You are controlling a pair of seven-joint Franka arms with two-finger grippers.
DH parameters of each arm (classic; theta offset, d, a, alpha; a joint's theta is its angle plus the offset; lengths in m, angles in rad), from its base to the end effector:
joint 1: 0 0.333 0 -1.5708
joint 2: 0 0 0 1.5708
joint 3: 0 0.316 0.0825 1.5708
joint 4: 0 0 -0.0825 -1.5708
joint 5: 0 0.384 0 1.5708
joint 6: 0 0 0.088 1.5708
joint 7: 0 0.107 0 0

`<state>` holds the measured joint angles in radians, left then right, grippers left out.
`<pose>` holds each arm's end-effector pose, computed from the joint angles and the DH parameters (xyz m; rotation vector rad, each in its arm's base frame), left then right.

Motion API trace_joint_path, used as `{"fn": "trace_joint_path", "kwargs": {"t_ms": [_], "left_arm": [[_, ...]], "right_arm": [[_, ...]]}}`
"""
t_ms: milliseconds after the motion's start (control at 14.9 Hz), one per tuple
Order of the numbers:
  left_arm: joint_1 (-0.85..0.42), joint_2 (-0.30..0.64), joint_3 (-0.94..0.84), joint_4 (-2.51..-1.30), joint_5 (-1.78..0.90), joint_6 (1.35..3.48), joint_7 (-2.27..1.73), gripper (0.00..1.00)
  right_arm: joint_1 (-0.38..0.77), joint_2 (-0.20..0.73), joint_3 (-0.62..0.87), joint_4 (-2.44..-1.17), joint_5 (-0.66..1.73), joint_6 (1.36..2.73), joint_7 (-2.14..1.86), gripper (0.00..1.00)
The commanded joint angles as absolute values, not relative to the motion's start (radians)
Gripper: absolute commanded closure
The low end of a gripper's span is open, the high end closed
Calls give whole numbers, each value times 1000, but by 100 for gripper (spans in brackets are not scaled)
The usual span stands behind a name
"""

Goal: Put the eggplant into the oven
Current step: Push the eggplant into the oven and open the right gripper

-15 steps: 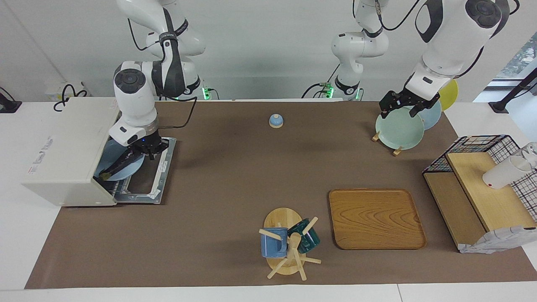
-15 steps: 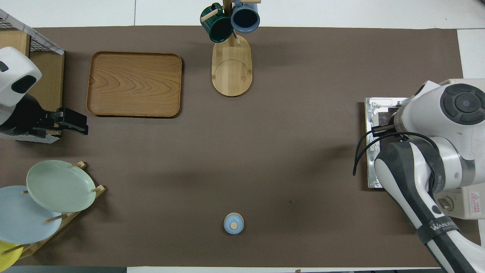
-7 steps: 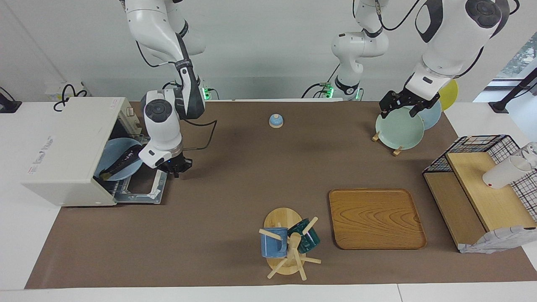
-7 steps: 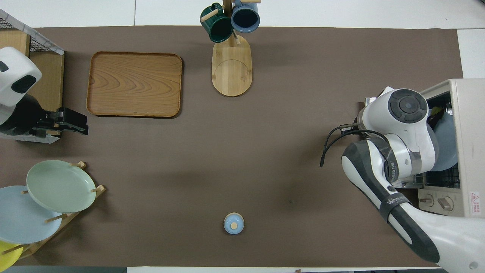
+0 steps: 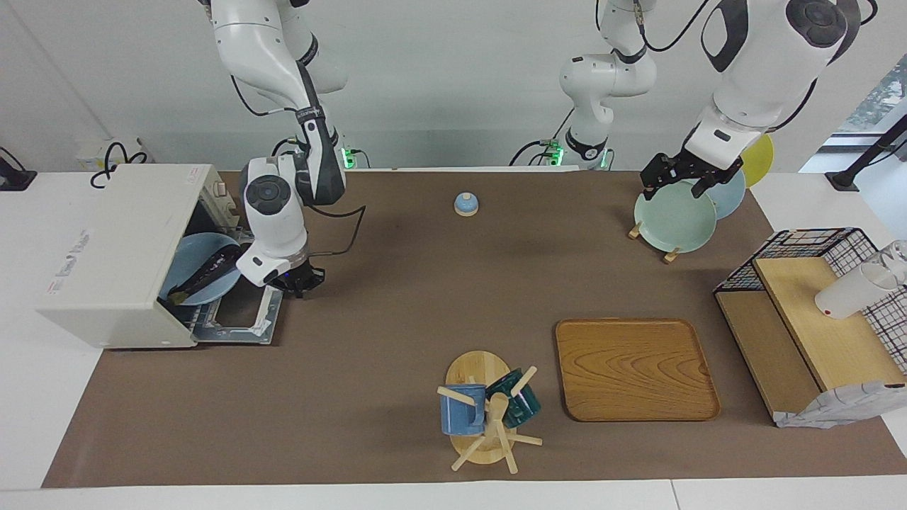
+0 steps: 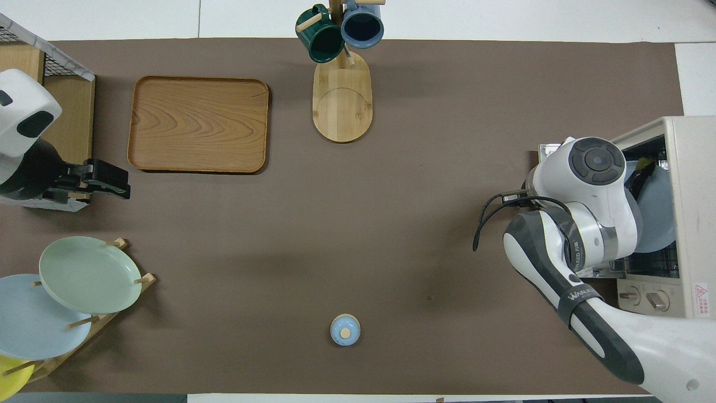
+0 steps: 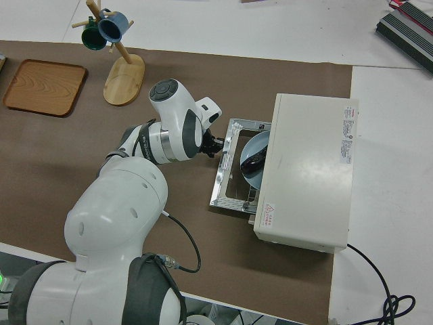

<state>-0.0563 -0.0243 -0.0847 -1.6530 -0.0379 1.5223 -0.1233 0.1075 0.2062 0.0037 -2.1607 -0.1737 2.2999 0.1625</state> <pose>0.5331 -0.0804 0.5953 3.1152 -0.0271 -0.1719 0.5509 0.0578 0.2963 3.0062 0.1035 -0.0740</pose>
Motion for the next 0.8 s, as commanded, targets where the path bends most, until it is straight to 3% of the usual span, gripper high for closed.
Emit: {"fn": "trace_joint_path", "kwargs": {"t_ms": [0, 736], "left_arm": [[-49, -28, -87, -1646, -21, 1509, -118, 0], [-49, -28, -87, -1646, -21, 1509, -118, 0]], "right_arm": [[103, 212, 6, -2177, -164, 2326, 158, 100], [113, 210, 6, -2171, -382, 2283, 164, 100]]}}
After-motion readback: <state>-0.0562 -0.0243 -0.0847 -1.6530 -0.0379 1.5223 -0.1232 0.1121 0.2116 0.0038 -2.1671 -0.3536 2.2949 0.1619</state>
